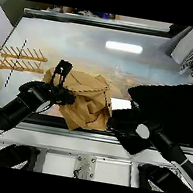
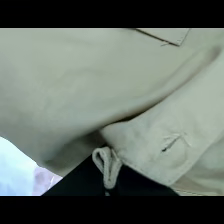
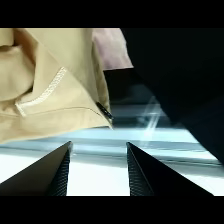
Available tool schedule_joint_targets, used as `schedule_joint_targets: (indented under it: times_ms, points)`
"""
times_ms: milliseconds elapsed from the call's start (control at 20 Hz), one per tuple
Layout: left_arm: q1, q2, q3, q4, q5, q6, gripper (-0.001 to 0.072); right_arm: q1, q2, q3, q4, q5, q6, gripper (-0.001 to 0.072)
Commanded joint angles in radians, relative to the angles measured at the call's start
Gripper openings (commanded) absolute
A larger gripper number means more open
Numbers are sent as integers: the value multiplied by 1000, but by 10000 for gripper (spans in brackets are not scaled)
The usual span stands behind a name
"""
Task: Fold the clothes and pants, and hang the long-sleeved shirts on hangers.
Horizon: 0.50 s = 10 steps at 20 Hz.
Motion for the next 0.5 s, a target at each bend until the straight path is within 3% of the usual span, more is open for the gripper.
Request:
schedule_joint_targets:
  times_ms: [0, 450]
  points:
    - [4, 5, 1, -19, 0, 10, 14, 70, -45, -65, 46, -184, 145, 368]
    - [4, 5, 1, -19, 0, 10, 14, 242, -227, -64, 47, -492, 417, 368]
